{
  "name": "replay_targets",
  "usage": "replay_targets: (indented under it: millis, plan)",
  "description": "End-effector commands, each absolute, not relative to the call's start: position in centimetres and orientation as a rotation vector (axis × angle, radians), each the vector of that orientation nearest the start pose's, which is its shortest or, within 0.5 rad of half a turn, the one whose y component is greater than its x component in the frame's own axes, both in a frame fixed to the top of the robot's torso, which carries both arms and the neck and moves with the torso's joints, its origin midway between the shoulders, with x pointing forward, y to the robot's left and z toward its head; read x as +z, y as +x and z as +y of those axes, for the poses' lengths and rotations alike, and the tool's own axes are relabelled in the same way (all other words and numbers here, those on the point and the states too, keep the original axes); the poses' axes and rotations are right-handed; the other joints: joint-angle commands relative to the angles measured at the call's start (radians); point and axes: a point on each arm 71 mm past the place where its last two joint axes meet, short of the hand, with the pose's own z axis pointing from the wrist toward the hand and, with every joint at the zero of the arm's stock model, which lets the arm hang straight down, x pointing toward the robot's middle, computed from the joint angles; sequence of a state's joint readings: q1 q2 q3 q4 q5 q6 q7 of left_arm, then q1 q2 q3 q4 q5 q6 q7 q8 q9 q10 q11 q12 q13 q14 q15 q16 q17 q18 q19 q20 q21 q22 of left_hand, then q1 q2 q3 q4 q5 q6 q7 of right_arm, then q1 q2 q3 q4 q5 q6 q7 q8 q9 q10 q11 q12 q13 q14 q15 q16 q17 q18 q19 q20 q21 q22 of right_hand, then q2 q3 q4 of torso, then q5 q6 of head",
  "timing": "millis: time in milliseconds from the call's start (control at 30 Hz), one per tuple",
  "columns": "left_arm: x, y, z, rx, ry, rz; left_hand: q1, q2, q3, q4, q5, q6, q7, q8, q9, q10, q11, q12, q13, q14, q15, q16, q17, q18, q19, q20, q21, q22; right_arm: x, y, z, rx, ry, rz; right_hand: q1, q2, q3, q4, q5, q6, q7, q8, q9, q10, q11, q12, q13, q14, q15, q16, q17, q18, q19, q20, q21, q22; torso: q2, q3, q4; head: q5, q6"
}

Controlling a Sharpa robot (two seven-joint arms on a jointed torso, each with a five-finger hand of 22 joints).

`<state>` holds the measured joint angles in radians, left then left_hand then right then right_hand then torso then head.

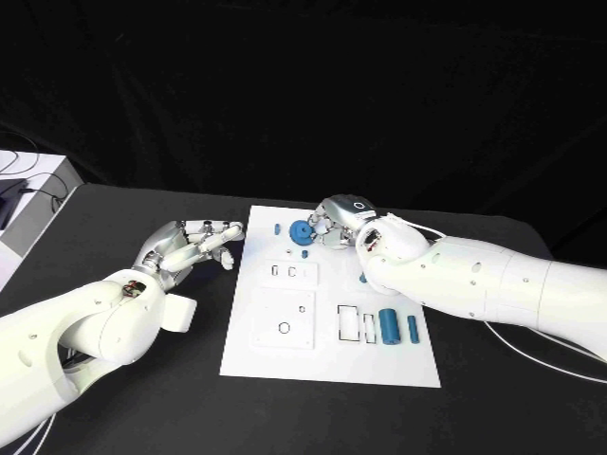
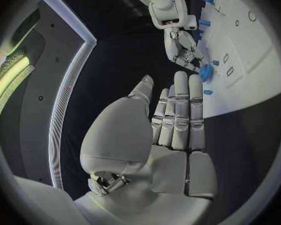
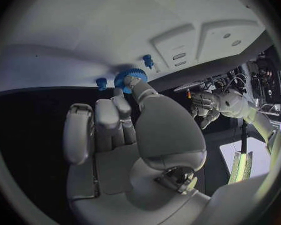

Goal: Assemble the parts on the task board

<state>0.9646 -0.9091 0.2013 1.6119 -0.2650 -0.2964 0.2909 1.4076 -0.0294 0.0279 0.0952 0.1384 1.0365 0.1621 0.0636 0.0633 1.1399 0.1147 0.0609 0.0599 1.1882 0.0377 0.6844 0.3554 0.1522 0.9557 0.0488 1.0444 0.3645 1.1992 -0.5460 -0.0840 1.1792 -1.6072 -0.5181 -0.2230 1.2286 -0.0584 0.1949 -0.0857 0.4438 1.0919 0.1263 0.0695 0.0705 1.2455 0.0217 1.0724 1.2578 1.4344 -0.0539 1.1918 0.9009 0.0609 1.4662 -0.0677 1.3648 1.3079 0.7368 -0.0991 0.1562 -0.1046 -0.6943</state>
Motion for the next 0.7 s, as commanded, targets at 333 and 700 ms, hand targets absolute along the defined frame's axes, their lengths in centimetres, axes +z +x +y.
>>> replay_targets:
  millis: [333, 700]
  plan:
    - [-19.34, 46.15, 21.59, -1.541, -1.014, 1.49, 0.001, -0.003, 0.005, -0.001, -0.003, -0.006, 0.0, -0.001, -0.001, -0.008, 0.0, -0.001, 0.0, -0.008, 0.0, 0.001, -0.002, 0.017, -0.009, 0.002, 0.004, -0.003, -19.64, 53.05, -14.75, 0.545, -0.135, 1.382, 0.008, -0.062, -0.109, 0.079, -0.001, -0.049, 0.013, -0.005, 0.002, -0.002, 0.007, -0.003, -0.001, 0.002, 0.006, 0.005, 0.01, -0.007, 0.091, 0.006, 0.016, 0.209, 0.0, -0.0008, 0.0004, 0.005, 0.0]
    - [-19.33, 46.13, 21.7, -1.538, -1.014, 1.489, 0.001, -0.003, 0.005, -0.001, -0.003, -0.006, 0.0, -0.001, -0.001, -0.008, 0.0, -0.001, 0.0, -0.008, 0.0, 0.001, -0.002, 0.017, -0.009, 0.002, 0.004, -0.003, -19.53, 52.95, -14.73, 0.55, -0.118, 1.378, 0.028, -0.073, -0.132, 0.126, -0.004, -0.054, 0.014, -0.004, 0.005, -0.007, 0.009, -0.004, -0.007, 0.002, 0.007, 0.007, 0.01, -0.006, 0.09, 0.009, 0.017, 0.209, 0.0, -0.0014, -0.001, 0.007, -0.002]
